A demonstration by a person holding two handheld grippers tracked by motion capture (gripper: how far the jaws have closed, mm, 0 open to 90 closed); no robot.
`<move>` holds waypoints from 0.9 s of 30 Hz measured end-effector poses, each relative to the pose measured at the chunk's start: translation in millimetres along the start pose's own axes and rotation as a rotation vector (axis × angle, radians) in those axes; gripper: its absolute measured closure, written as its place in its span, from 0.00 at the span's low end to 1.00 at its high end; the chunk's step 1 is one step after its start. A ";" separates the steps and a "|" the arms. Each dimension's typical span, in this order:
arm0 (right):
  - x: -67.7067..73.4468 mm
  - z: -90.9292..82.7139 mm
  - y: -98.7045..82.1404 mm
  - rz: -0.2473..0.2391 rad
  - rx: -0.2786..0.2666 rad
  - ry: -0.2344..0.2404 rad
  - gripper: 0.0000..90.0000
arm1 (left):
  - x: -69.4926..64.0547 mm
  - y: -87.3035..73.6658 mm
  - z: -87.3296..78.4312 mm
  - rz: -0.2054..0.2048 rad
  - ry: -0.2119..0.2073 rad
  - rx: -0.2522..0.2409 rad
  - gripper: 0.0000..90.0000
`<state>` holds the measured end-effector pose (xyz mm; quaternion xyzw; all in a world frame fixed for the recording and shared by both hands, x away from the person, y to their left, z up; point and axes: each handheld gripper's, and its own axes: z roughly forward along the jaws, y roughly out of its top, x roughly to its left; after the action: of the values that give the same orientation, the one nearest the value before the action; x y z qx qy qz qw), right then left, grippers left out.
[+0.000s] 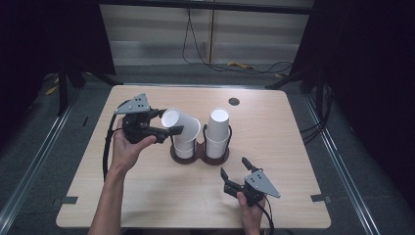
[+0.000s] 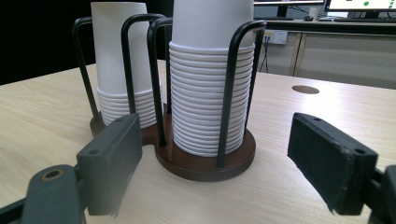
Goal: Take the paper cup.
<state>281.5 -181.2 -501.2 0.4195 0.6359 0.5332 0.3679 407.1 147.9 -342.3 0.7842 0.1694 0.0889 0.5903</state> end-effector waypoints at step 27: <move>-0.4 -0.6 -0.1 0.009 -0.006 -0.002 0.19 | -40.4 -56.0 14.0 -0.027 -0.037 -0.048 0.36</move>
<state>281.1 -181.8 -501.3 0.4215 0.6322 0.5364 0.3675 365.4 134.2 -397.4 0.7691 0.1667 0.0704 0.6129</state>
